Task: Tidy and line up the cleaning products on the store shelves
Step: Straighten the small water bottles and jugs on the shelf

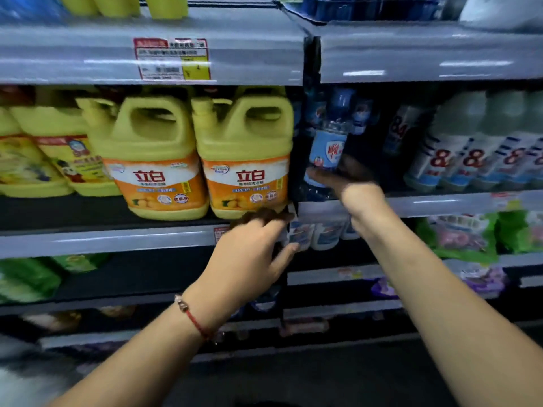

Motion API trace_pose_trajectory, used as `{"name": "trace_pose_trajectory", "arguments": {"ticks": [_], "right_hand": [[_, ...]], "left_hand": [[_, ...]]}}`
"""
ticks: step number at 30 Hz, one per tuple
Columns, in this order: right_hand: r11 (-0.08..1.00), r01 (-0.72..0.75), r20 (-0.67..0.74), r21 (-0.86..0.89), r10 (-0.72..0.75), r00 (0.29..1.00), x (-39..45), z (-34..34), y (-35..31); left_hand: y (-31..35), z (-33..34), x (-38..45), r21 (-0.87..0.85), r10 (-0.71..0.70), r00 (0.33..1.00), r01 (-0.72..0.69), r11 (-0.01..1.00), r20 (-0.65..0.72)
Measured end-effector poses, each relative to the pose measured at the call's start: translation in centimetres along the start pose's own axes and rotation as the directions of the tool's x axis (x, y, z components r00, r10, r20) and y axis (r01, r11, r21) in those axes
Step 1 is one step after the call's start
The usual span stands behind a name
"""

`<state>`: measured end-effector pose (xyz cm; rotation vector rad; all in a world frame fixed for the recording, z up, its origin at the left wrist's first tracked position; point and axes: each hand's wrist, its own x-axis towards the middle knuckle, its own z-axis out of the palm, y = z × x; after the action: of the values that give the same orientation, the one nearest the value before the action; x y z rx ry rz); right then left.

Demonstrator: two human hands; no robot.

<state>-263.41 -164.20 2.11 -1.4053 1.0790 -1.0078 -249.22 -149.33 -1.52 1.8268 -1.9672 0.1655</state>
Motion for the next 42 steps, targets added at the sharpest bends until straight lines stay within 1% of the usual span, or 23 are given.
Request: {"name": "trace_pose_trajectory", "arguments": {"ticks": [3,5,9,10,13,15,16,18,19,21,23,24,26,28,30,34,38,42], "right_hand": [[0.99,0.103,0.067,-0.092,-0.097,0.993,2.8,0.5,1.0],[0.978,0.138,0.116,-0.154,-0.121,0.986,3.3,0.5,2.0],[0.969,0.189,0.177,-0.158,-0.161,0.971,3.0,0.5,3.6],[0.967,0.201,0.181,-0.159,-0.172,0.968,3.1,0.5,3.8],[0.947,0.224,0.196,-0.232,-0.18,0.964,2.8,0.4,3.7],[0.931,0.229,0.165,-0.283,-0.188,0.968,1.7,0.2,3.5],[0.921,0.248,0.132,-0.299,-0.218,0.967,0.8,-0.1,3.4],[0.865,0.324,0.085,-0.384,-0.317,0.945,-1.8,-0.9,3.0],[0.823,0.331,0.097,-0.463,-0.324,0.941,-3.3,-1.4,2.7],[0.725,0.29,0.177,-0.625,-0.23,0.957,-6.0,-1.7,2.1],[0.599,0.324,0.303,-0.733,-0.14,0.943,-8.3,-1.0,1.7],[0.54,0.38,0.38,-0.751,-0.117,0.917,-9.4,-0.1,1.4],[0.44,0.508,0.532,-0.74,-0.079,0.843,-11.7,2.3,0.8],[0.391,0.588,0.626,-0.709,-0.037,0.779,-13.6,5.4,0.5],[0.37,0.638,0.681,-0.676,-0.018,0.732,-15.2,9.0,0.2],[0.358,0.699,0.737,-0.619,-0.042,0.674,-17.8,16.5,-0.2],[0.367,0.721,0.75,-0.587,-0.088,0.656,-20.3,23.3,-1.1],[0.392,0.727,0.759,-0.563,-0.102,0.643,-22.5,29.6,-2.2]], "left_hand": [[0.7,0.3,-0.5,0.102,-0.082,0.995,0.076,0.992,0.05],[1.2,0.4,-0.6,0.145,-0.129,0.99,0.12,0.982,0.054],[2.3,0.6,-1.1,0.175,-0.215,0.976,0.205,0.963,0.041],[2.4,0.7,-1.4,0.177,-0.231,0.972,0.223,0.959,0.029],[2.9,1.1,-2.4,0.174,-0.269,0.963,0.266,0.948,-0.01],[3.0,1.1,-3.2,0.176,-0.287,0.957,0.288,0.941,-0.031],[3.0,1.0,-3.7,0.176,-0.296,0.955,0.298,0.938,-0.04],[2.6,0.6,-4.8,0.178,-0.318,0.946,0.323,0.929,-0.06],[2.3,0.3,-5.4,0.181,-0.334,0.941,0.34,0.923,-0.063],[1.5,-0.3,-6.7,0.188,-0.371,0.927,0.374,0.908,-0.053],[0.3,-1.0,-8.3,0.194,-0.406,0.913,0.404,0.894,-0.03],[-0.4,-1.4,-9.2,0.198,-0.425,0.905,0.419,0.886,-0.018],[-2.0,-2.3,-11.0,0.211,-0.455,0.89,0.447,0.869,-0.013],[-3.7,-3.7,-12.9,0.23,-0.486,0.874,0.476,0.849,-0.013],[-5.8,-5.4,-15.1,0.245,-0.514,0.857,0.504,0.828,-0.025],[-10.3,-9.0,-19.6,0.285,-0.565,0.824,0.554,0.782,-0.053],[-14.8,-12.6,-23.6,0.318,-0.593,0.8,0.586,0.745,-0.085],[-19.4,-16.4,-27.1,0.357,-0.607,0.788,0.6,0.716,-0.107]]}}
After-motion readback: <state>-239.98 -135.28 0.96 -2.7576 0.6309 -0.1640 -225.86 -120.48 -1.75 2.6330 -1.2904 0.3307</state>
